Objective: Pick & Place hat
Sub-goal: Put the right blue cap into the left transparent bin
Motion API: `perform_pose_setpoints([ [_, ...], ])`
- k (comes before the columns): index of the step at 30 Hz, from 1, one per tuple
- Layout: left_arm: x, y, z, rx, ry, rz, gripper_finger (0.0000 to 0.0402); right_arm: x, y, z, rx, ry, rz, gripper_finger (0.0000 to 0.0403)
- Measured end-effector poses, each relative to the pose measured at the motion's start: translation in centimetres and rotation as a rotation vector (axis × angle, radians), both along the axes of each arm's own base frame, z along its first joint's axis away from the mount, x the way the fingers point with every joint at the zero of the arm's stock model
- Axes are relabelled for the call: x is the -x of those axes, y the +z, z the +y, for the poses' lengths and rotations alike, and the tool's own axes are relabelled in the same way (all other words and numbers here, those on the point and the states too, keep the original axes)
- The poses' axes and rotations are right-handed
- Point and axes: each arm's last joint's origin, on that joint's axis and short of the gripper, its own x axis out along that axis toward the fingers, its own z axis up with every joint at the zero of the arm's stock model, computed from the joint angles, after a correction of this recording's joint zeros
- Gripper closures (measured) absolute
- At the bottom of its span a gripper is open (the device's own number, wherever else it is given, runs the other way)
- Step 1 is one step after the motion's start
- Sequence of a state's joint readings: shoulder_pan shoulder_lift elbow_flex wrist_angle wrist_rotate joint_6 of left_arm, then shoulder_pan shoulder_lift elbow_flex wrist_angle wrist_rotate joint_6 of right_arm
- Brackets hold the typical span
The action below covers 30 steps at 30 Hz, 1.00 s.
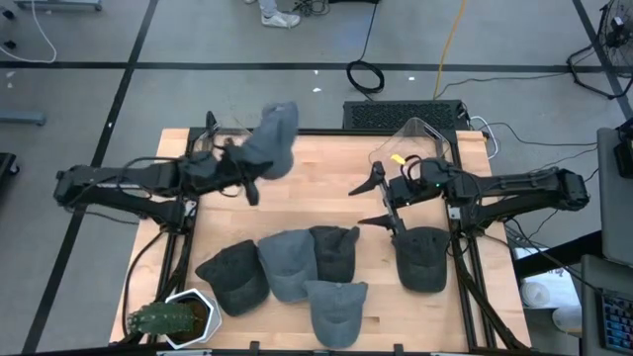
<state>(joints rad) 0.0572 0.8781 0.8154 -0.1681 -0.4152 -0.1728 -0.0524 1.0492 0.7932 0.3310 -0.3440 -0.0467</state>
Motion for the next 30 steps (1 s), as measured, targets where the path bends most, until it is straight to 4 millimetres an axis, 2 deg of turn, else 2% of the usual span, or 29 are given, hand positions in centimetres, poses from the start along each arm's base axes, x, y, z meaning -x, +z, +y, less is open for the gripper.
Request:
perform_pose_setpoints([
  [2,1.1,-0.5,0.6,0.024,0.027,-0.038,0.0392,0.0,-0.1,0.0,0.0,-0.002,0.009,0.0074],
  [8,3.7,-3.7,1.6,-0.02,0.09,0.019,0.0392,0.0,-0.1,0.0,0.002,0.0,0.007,0.0074],
  [15,5.7,-7.5,2.7,0.002,0.158,0.082,0.0392,0.0,-0.1,0.0,0.0,-0.001,0.008,0.0074],
  [18,6.2,-8.5,3.1,0.036,0.176,0.072,0.0392,0.0,-0.1,0.0,-0.001,-0.001,0.008,0.0074],
  [22,6.4,-9.0,3.4,0.074,0.143,0.049,0.0392,0.0,-0.1,0.0,0.002,-0.001,0.007,0.0074],
  [28,6.3,-7.1,3.9,0.068,-0.042,-0.164,0.0392,-0.3,-0.3,0.0,-0.001,-0.007,0.011,0.0074],
  [30,6.6,-7.1,4.4,0.083,-0.021,-0.171,0.0392,-0.5,-0.6,0.0,-0.009,-0.007,0.03,0.0074],
])
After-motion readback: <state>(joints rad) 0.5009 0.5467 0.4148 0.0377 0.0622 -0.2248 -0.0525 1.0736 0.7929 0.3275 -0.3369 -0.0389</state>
